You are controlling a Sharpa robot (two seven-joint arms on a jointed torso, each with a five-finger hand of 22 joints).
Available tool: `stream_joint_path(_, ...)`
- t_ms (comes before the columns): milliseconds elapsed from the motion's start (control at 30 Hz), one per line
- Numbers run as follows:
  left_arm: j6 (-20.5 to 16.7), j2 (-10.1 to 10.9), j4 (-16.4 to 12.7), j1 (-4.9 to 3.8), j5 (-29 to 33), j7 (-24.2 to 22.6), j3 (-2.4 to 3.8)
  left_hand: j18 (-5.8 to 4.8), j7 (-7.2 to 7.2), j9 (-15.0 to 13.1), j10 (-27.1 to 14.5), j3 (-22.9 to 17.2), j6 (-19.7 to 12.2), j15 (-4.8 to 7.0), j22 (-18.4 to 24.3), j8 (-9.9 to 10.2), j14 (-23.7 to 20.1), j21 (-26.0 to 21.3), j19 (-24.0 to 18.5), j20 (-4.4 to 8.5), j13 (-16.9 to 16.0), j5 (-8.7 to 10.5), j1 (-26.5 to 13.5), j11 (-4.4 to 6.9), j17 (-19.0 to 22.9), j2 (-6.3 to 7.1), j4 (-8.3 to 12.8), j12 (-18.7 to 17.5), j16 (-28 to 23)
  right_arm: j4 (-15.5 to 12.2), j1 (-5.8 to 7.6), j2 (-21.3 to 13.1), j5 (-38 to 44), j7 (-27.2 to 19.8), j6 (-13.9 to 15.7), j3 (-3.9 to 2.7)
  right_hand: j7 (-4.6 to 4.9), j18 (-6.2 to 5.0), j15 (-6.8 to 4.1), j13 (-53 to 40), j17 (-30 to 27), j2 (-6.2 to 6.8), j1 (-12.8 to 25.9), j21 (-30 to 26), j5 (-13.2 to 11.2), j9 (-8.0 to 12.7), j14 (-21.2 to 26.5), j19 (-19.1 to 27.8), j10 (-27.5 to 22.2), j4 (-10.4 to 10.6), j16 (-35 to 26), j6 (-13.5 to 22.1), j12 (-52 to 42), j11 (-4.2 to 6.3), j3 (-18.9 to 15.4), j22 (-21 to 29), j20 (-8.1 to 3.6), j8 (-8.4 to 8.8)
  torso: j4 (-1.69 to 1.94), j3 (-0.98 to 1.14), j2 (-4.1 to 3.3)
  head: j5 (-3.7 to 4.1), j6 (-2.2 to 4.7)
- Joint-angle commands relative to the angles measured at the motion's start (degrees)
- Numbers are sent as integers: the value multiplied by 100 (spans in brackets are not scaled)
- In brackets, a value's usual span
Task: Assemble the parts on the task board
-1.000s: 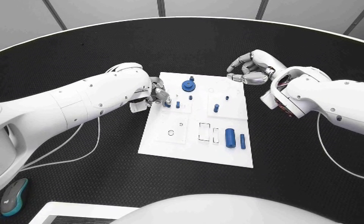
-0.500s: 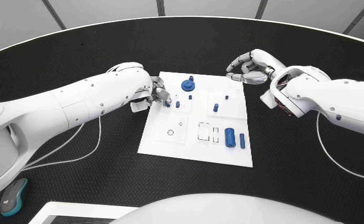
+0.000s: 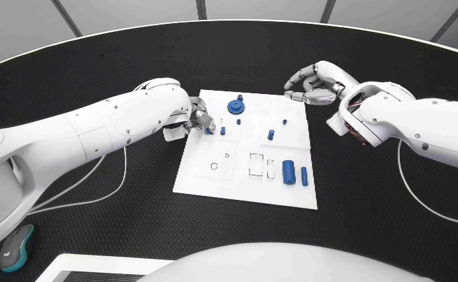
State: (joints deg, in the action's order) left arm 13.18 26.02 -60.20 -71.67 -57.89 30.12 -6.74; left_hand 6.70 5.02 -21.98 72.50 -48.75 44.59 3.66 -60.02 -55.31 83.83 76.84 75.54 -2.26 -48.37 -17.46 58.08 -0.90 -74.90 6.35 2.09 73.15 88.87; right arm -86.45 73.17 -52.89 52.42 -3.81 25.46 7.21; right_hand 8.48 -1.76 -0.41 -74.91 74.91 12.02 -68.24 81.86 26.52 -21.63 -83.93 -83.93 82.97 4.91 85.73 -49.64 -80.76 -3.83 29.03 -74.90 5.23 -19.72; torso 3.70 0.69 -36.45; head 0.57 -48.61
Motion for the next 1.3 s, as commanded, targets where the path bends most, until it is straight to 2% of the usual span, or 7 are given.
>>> stream_joint_path(33, -26, -8, 12, 0, 0, 6, 0, -77, -158, 20, 229, -284, 184, 44, -13, 5, 559, 25, 42, -1, -13, 38, 22, 182, -1272, -93, 347, 33, 31, 0, 0, 0, 0, 0, 0, 0, -2, -63, -51, -695, 764, -6, 34, -38, 28, 9, -423, -188, 14, 8, -19, 50, -15, 39, 33, -713, -30, -31, 1, -2, -1, 5, 3)
stream_joint_path(700, 97, -99, 113, 8, 3, 29, 0, -78, -174, 73, 250, -101, 193, 52, -14, 16, 561, 23, 38, 8, -35, 212, 19, 191, -1283, -173, 244, 19, 36, 0, 0, 0, 0, 1, -6, 0, -3, -65, -52, -693, 763, -10, 30, -44, 49, 10, -423, -185, 12, 6, -20, 51, -13, 40, 41, -708, -30, -34, 2, -2, -4, 30, -7)
stream_joint_path(867, 91, -123, 140, 10, 4, 34, 0, -78, -182, 99, 254, 1, 197, 55, -13, 19, 560, 20, 36, 11, -41, 337, 12, 196, -1283, -199, 191, 13, 36, 1, 0, 1, 0, 1, -8, 0, -3, -64, -52, -690, 766, -10, 29, -41, 59, 11, -423, -187, 9, 5, -19, 52, -10, 41, 44, -711, -30, -35, 1, 0, 0, 34, -9)
stream_joint_path(1000, 97, -140, 159, 12, 4, 36, 0, -78, -191, 135, 247, 84, 193, 60, -15, 25, 561, 17, 35, 15, -37, 554, 41, 203, -1287, -233, 157, -2, 37, 4, 0, 2, 0, 1, -11, 0, -3, -64, -52, -690, 766, -10, 29, -41, 59, 11, -423, -187, 9, 5, -19, 52, -10, 41, 44, -711, -30, -35, 2, 0, 1, 37, -9)
stream_joint_path(1300, 148, -160, 188, 18, 6, 52, -1, -79, -198, 149, 300, 129, 211, 62, -14, 18, 562, 15, 34, 16, -196, 664, 49, 206, -1293, -225, 146, 58, 39, 7, 0, 2, 0, 2, -16, 0, -3, -64, -52, -690, 766, -10, 29, -41, 59, 11, -423, -187, 9, 5, -19, 52, -10, 41, 44, -711, -30, -35, 2, -6, 0, 48, 1)
